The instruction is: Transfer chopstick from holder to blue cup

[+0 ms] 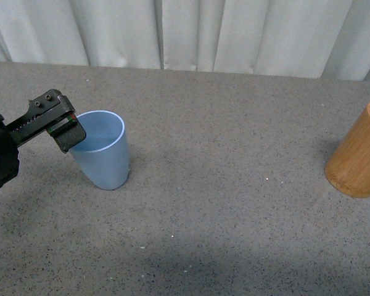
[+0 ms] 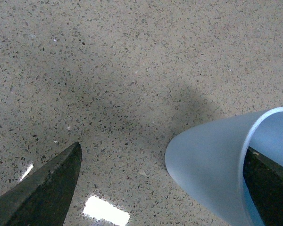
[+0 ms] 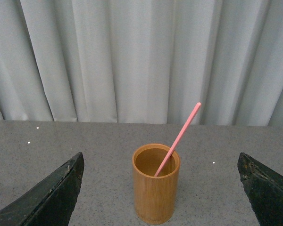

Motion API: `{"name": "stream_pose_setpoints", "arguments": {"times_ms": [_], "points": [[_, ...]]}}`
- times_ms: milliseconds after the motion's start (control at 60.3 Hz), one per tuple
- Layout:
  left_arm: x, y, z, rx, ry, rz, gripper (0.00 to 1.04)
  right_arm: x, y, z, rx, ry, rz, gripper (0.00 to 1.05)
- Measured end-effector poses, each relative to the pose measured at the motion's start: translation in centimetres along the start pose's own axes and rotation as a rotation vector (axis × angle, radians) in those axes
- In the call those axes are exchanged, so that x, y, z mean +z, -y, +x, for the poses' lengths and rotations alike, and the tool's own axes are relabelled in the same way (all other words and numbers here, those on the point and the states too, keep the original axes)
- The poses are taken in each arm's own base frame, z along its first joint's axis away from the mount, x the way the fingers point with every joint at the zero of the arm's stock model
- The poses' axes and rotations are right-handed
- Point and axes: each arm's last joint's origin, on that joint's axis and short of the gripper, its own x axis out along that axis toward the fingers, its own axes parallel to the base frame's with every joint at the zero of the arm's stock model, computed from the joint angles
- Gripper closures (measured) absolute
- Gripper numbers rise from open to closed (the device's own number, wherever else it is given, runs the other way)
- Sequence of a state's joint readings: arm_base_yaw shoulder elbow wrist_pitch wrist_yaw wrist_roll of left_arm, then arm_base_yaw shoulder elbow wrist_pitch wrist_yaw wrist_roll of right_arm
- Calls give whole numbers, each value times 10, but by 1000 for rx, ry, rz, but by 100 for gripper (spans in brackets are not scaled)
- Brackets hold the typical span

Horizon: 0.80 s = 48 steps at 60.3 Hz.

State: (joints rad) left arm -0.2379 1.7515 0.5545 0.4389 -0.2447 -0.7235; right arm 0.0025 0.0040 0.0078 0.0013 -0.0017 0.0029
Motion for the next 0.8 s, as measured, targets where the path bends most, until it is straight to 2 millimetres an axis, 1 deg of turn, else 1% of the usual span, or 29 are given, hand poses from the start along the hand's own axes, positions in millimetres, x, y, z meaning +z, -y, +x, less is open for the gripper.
{"name": "stream_pose_setpoints", "arguments": {"times_ms": [66,149,249,265,299,315,348,415,448,547,564,614,630,796], "points": [[-1,1,2,8,10,6,7,0,0,0,0,0,0,10],[-2,1,3,14,16,12,17,0,0,0,0,0,0,10],[-4,2,3,4,18,14,33,0,0,0,0,0,0,10],[-4,3,3,-3,17,12,38,0,0,0,0,0,0,10],[-4,4,3,-13,11,9,45,0,0,0,0,0,0,10],[-5,4,3,-15,9,8,47,0,0,0,0,0,0,10],[-6,5,3,-25,2,7,54,0,0,0,0,0,0,10],[-7,7,2,-44,-14,0,65,0,0,0,0,0,0,10],[-7,8,2,-50,-20,-1,69,0,0,0,0,0,0,10],[-10,11,2,-114,-74,-41,85,0,0,0,0,0,0,10],[-11,12,1,-132,-88,-51,90,0,0,0,0,0,0,10],[-13,13,0,-150,-107,-57,100,0,0,0,0,0,0,10],[-14,13,0,-152,-109,-62,102,0,0,0,0,0,0,10],[-16,17,-4,-168,-117,-51,101,0,0,0,0,0,0,10]]}}
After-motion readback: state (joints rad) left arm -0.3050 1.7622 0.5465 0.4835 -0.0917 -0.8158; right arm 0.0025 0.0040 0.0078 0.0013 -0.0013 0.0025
